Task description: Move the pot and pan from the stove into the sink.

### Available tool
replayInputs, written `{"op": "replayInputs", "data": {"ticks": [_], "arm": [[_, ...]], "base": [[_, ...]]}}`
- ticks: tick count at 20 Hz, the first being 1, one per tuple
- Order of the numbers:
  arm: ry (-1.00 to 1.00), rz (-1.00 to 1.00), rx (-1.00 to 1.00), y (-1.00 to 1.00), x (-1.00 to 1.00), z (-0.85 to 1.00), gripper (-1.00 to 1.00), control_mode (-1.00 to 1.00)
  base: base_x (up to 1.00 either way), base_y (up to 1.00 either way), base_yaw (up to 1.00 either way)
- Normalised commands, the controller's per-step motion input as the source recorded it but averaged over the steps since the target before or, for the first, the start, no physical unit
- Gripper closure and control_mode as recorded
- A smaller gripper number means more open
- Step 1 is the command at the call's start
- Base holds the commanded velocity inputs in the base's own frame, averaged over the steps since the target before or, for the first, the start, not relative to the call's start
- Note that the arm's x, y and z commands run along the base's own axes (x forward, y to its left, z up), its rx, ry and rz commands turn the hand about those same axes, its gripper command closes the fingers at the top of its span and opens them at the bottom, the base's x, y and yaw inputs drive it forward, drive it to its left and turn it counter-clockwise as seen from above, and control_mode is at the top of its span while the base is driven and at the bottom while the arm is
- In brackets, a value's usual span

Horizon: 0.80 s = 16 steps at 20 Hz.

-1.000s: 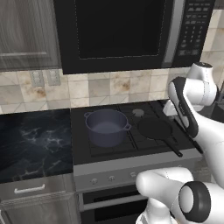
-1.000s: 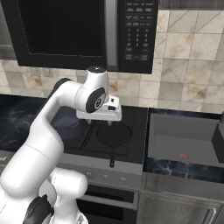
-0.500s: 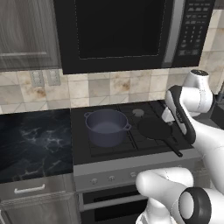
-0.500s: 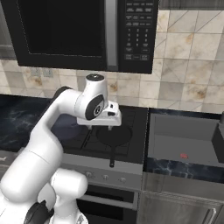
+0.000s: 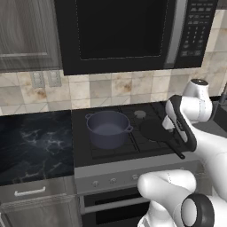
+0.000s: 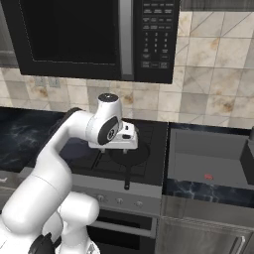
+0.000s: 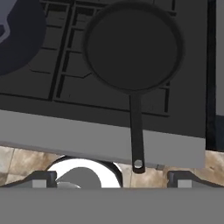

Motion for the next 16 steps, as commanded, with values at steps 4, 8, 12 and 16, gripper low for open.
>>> {"op": "replayInputs", "data": {"ticks": [4, 8, 12, 16], "arm": [[0.00, 0.00, 0.00, -0.05, 0.08, -0.28, -1.00, -1.00], [-0.02, 0.00, 0.00, -0.05, 0.08, -0.28, -1.00, -1.00], [-0.04, 0.00, 0.00, -0.10, 0.08, -0.27, -1.00, -1.00], [-0.04, 0.00, 0.00, -0.17, 0.08, -0.25, -1.00, -1.00]], "base": [[0.00, 0.00, 0.00], [0.00, 0.00, 0.00], [0.00, 0.00, 0.00], [0.00, 0.00, 0.00]]}}
